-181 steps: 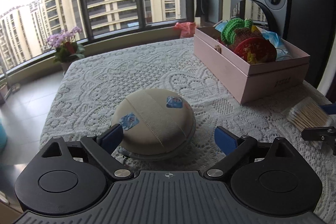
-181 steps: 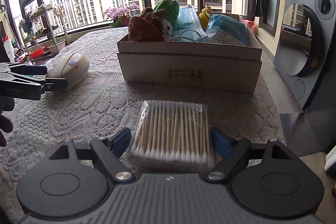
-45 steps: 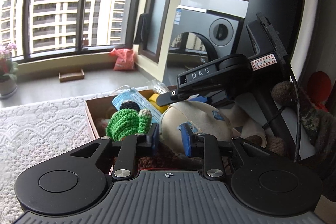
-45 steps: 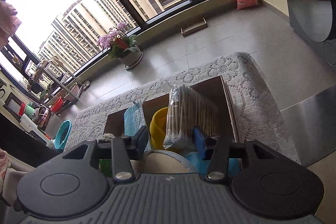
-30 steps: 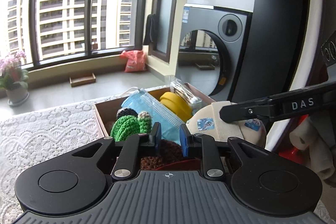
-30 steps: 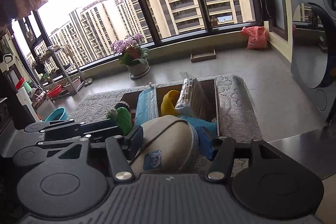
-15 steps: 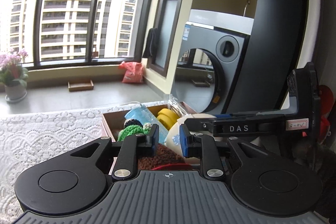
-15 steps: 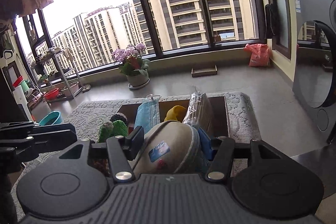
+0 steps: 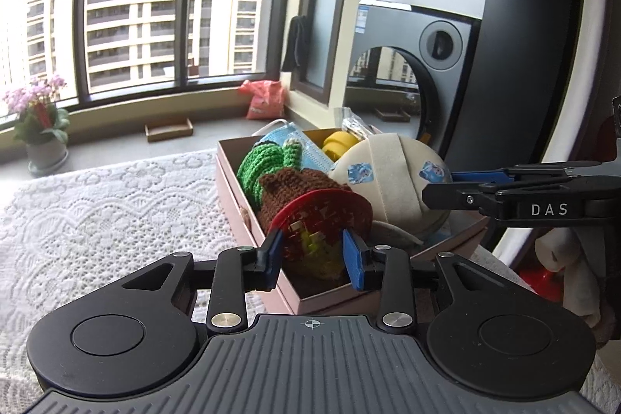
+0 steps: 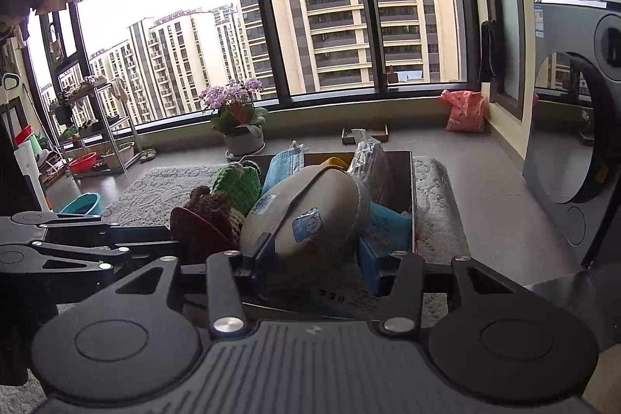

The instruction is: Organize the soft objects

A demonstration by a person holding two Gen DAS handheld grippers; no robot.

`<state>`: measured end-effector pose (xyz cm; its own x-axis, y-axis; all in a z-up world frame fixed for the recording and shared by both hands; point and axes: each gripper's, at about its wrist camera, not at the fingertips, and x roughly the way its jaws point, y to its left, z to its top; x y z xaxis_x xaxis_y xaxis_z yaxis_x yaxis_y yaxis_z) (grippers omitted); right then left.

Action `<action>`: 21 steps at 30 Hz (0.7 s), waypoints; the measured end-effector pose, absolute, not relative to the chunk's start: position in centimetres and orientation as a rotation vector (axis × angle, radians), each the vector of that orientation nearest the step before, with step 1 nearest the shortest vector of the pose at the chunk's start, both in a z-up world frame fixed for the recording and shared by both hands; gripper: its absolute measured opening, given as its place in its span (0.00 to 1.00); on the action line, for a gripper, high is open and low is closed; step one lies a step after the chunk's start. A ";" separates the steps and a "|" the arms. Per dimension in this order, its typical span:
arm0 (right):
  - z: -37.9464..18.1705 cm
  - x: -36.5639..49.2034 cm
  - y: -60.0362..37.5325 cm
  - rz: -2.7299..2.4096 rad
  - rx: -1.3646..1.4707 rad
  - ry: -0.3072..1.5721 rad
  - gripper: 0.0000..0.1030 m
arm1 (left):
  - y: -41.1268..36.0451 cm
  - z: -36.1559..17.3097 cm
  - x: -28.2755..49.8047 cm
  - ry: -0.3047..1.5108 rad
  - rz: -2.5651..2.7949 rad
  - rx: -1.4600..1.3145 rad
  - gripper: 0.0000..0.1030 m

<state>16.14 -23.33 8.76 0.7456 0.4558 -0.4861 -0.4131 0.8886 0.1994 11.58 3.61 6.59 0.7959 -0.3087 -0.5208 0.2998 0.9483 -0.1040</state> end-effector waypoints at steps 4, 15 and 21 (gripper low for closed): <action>8.7 17.9 -21.7 0.521 0.113 0.583 0.43 | 5.1 6.4 13.6 0.575 -0.256 -0.022 0.34; 9.2 19.4 -21.1 0.443 0.023 0.562 0.43 | 5.4 6.3 13.5 0.597 -0.342 -0.097 0.34; 8.9 19.2 -21.1 0.421 0.007 0.601 0.44 | 5.7 6.0 13.2 0.595 -0.371 -0.134 0.38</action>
